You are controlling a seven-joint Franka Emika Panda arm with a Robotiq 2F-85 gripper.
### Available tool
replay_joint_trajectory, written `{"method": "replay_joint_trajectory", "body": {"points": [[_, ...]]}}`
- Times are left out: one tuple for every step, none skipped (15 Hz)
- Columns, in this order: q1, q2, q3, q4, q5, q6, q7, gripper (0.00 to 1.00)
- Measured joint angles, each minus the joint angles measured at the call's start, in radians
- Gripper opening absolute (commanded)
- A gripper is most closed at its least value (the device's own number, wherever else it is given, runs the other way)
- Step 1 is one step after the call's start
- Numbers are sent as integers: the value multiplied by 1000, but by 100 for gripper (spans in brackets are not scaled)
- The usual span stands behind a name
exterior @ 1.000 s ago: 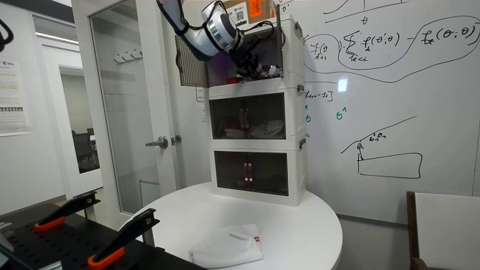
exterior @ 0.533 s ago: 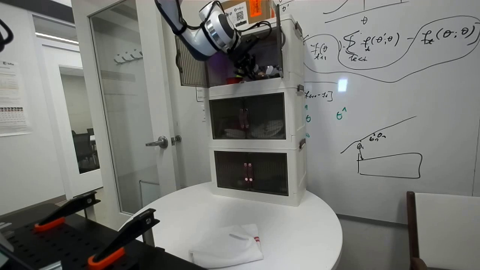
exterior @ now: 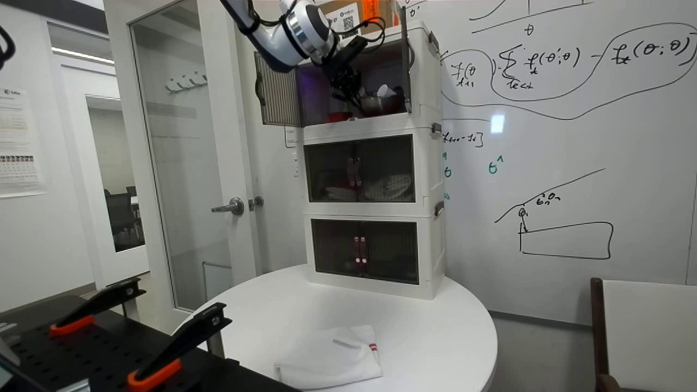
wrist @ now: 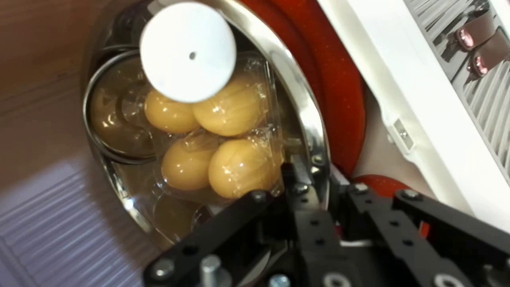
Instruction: Remove the silver bowl from the open cabinet and put it on the table.
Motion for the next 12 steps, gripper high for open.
{"method": "replay_joint_trajectory", "body": {"points": [[0, -13, 2, 0, 6, -39, -14, 3], [-4, -26, 8, 0, 20, -78, -32, 3], [-9, -40, 16, -2, 36, -111, -53, 3], [-14, -55, 20, -6, 50, -141, -67, 3], [-19, -71, 21, -13, 57, -162, -73, 3], [-23, -88, 20, -20, 60, -178, -73, 3], [-26, -105, 19, -28, 61, -189, -72, 3], [-28, -123, 15, -39, 61, -197, -66, 3], [-28, -142, 13, -53, 61, -202, -58, 3], [-25, -160, 13, -70, 61, -202, -49, 3], [-19, -178, 13, -90, 59, -204, -35, 3], [-13, -200, 13, -115, 58, -210, -18, 3]]}}
